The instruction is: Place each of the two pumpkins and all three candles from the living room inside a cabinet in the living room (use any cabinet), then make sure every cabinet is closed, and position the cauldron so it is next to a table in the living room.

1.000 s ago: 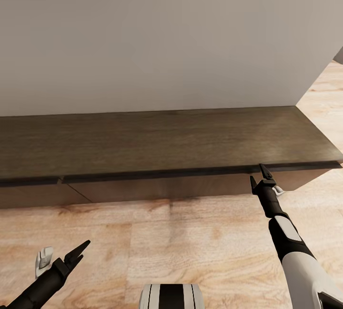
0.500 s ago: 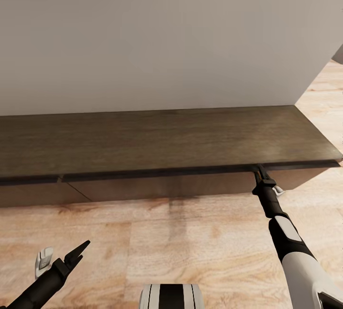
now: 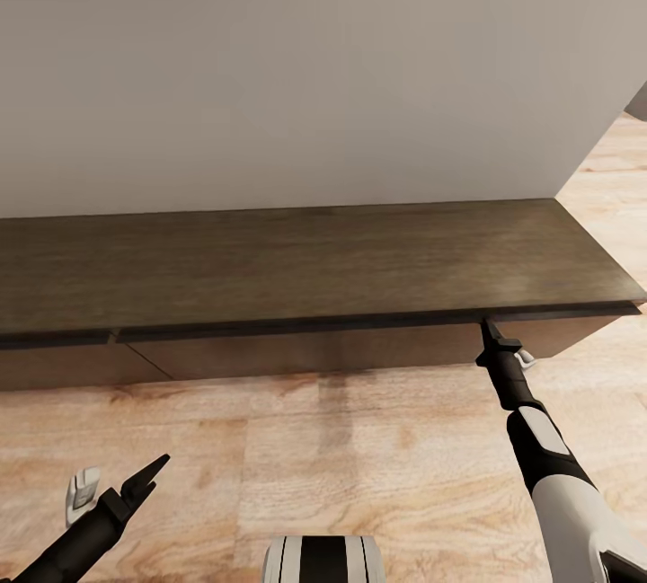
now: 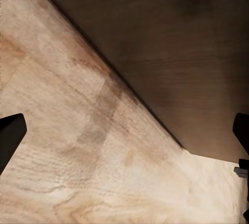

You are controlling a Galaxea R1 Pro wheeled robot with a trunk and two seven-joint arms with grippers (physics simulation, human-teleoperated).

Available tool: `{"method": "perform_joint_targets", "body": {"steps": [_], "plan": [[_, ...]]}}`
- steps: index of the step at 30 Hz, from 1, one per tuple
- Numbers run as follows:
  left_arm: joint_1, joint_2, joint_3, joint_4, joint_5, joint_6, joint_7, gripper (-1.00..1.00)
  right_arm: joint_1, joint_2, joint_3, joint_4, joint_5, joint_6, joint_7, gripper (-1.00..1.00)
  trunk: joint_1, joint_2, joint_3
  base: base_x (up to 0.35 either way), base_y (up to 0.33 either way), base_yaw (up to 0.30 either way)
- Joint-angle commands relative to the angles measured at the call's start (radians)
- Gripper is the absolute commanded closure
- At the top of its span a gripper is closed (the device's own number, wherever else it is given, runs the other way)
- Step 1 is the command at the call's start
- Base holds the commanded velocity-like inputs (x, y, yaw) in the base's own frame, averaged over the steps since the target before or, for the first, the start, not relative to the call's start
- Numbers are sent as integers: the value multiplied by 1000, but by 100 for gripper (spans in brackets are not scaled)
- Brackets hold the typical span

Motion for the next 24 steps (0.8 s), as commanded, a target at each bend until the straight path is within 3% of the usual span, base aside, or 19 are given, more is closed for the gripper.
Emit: {"method": "perform_joint_targets", "body": {"steps": [1,24], "plan": [[0,0,1,0,7,8,1,-100,0,0,-3,4,0,2,-9,100,0,0,-1,0,0,0],[1,0,1,0,7,8,0,-100,0,1,-1,4,9,4,-13,100,0,0,-1,-53,-14,0]]}}
